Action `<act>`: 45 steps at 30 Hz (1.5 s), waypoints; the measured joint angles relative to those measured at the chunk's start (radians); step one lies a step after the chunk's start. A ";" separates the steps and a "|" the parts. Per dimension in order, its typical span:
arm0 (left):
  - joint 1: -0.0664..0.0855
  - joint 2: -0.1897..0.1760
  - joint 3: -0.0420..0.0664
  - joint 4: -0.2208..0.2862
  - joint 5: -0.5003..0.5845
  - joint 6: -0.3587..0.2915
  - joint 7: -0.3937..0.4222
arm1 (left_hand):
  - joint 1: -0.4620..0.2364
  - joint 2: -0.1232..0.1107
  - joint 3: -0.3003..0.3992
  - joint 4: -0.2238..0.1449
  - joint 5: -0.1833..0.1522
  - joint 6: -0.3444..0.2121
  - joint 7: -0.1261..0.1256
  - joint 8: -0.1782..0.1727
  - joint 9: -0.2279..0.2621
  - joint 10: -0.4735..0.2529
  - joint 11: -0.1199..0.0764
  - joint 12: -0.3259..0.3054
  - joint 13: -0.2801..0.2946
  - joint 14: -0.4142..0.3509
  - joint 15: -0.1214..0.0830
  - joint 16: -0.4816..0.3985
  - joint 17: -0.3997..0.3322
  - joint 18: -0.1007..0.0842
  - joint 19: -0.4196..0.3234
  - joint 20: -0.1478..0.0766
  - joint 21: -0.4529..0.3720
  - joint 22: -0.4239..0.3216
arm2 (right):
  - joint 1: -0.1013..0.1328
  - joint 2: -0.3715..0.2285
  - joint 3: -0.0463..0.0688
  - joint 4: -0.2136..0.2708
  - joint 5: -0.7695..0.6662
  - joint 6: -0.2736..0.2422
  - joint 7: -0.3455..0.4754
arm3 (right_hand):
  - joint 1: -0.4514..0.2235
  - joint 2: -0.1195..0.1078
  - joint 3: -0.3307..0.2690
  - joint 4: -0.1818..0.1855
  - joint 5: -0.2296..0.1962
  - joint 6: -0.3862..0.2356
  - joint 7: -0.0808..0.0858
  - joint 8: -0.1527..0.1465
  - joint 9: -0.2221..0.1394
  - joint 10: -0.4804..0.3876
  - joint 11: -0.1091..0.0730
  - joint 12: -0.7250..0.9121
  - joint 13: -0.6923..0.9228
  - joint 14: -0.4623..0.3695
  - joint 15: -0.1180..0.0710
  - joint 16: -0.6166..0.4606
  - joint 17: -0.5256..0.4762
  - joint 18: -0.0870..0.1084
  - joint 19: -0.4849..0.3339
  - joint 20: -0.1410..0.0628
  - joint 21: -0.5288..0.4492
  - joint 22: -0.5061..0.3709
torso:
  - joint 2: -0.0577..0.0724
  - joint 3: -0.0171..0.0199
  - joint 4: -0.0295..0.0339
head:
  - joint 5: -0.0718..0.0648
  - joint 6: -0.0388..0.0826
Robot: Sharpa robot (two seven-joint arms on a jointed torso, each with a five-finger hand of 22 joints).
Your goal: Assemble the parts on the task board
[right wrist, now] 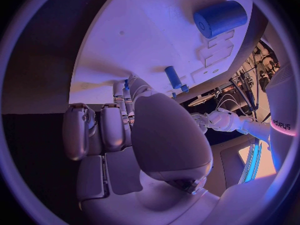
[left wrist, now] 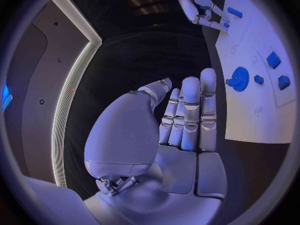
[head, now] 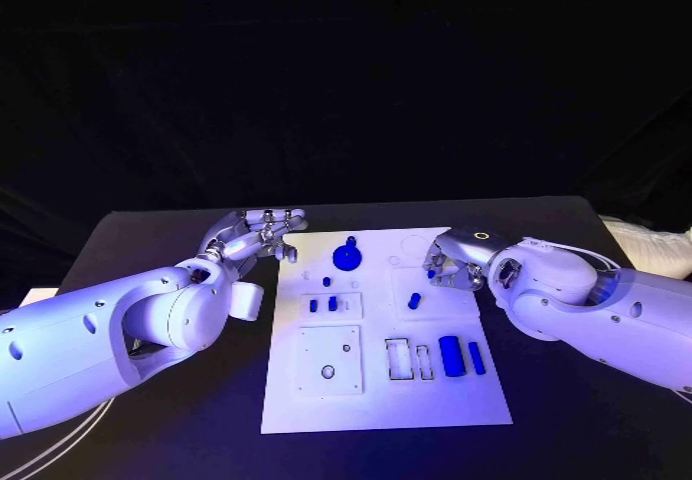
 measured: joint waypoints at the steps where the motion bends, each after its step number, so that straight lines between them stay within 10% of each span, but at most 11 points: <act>1: 0.000 0.000 0.000 0.000 0.003 0.000 0.001 | 0.000 0.000 0.000 0.000 0.000 0.000 0.000 0.000 0.000 0.000 0.000 0.000 0.000 0.000 0.000 0.000 -0.001 0.000 0.000 0.000 0.000 -0.001 | 0.000 0.001 0.000 0.000 -0.001 0.001 0.000 | 0.000 0.000 0.008 -0.002 -0.002 0.002 -0.002 0.000 0.000 0.003 -0.003 -0.003 -0.006 0.000 0.000 0.000 0.000 0.000 0.000 0.000 0.000 0.000 | 0.000 0.0001 0.0002 | 0.001 0.000; 27: 0.000 -0.005 0.000 0.002 0.027 -0.001 -0.001 | 0.000 0.000 -0.005 -0.006 0.000 0.000 0.000 0.000 0.000 0.000 0.000 0.008 0.000 -0.003 -0.003 0.000 -0.005 0.000 0.000 0.000 -0.004 -0.005 | 0.001 0.021 0.001 0.000 -0.028 0.025 -0.011 | 0.012 0.004 0.261 -0.112 -0.064 0.070 -0.002 0.007 0.017 0.088 0.009 -0.022 -0.091 -0.001 -0.006 0.009 0.014 0.000 0.008 -0.008 0.005 0.001 | -0.002 0.0009 -0.0006 | 0.000 -0.007; 45: 0.000 -0.004 0.000 0.000 0.028 -0.001 -0.003 | 0.000 0.000 -0.008 -0.009 0.000 0.000 0.000 0.000 0.000 0.000 0.000 0.012 0.000 -0.003 -0.003 0.000 -0.007 0.000 0.000 0.000 -0.004 -0.006 | 0.003 -0.021 0.016 0.074 -0.032 -0.074 -0.023 | -0.030 -0.016 0.317 -0.146 -0.070 0.075 0.000 0.002 0.022 0.100 0.007 -0.026 -0.106 -0.002 -0.006 0.016 0.020 0.000 0.011 -0.011 0.011 0.000 | -0.003 0.0007 -0.0008 | -0.003 -0.003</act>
